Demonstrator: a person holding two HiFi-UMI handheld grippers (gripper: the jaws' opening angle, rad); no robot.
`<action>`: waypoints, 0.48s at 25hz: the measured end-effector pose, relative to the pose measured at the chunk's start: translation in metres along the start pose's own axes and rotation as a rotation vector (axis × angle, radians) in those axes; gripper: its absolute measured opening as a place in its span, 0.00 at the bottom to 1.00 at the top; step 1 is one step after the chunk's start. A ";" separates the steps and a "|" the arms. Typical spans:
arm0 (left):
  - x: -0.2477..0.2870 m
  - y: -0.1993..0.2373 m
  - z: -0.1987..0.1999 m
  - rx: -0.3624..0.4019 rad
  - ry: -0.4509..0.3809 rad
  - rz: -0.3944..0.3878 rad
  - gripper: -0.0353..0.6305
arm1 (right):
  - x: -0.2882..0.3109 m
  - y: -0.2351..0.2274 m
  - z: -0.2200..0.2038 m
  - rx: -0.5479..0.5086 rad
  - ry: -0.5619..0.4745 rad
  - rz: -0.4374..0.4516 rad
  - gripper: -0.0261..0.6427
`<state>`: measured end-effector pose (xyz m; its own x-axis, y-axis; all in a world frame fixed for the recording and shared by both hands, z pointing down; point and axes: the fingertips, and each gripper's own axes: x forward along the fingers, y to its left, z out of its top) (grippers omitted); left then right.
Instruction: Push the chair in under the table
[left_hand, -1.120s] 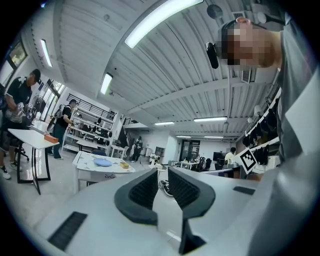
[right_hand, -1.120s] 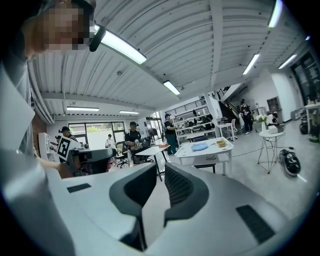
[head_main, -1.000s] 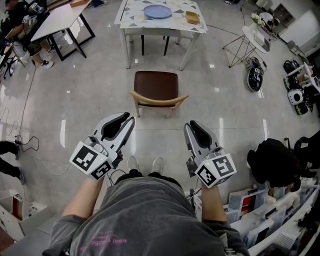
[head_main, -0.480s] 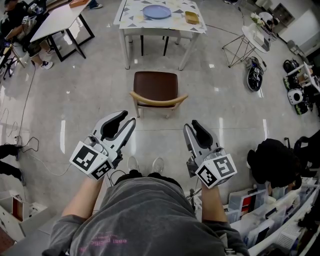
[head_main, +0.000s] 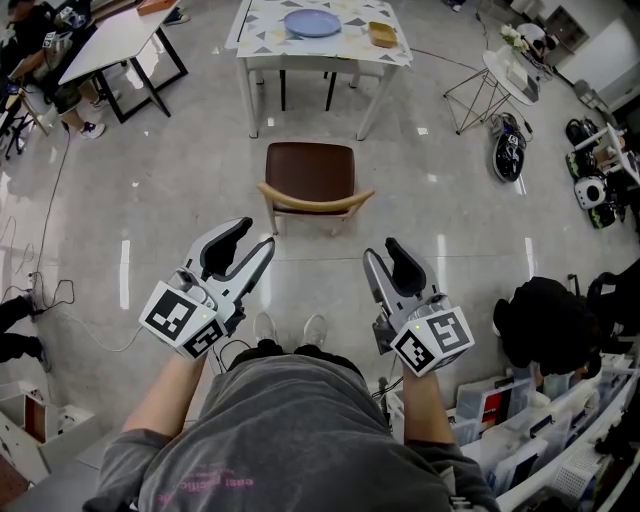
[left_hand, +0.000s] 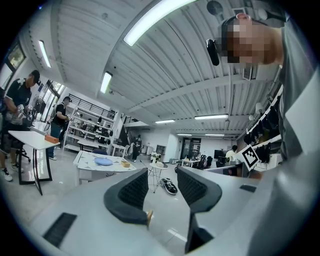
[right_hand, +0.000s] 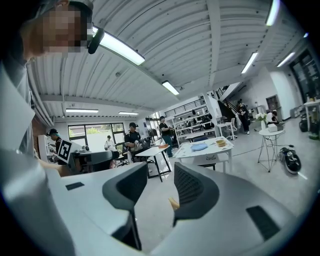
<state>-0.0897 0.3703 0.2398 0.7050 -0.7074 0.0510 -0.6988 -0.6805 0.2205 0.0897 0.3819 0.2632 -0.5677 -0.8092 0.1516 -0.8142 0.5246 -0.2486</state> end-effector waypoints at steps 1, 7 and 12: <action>0.001 0.000 0.000 0.000 0.002 0.000 0.33 | 0.000 -0.001 0.000 0.000 0.000 0.002 0.27; 0.009 -0.005 -0.003 0.003 0.010 0.008 0.36 | -0.005 -0.009 0.000 0.006 -0.001 0.008 0.28; 0.022 -0.014 -0.011 -0.003 0.021 0.011 0.39 | -0.009 -0.022 -0.003 0.017 0.007 0.019 0.30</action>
<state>-0.0630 0.3664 0.2482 0.6998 -0.7105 0.0742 -0.7061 -0.6721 0.2228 0.1127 0.3783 0.2703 -0.5837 -0.7974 0.1534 -0.8013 0.5351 -0.2675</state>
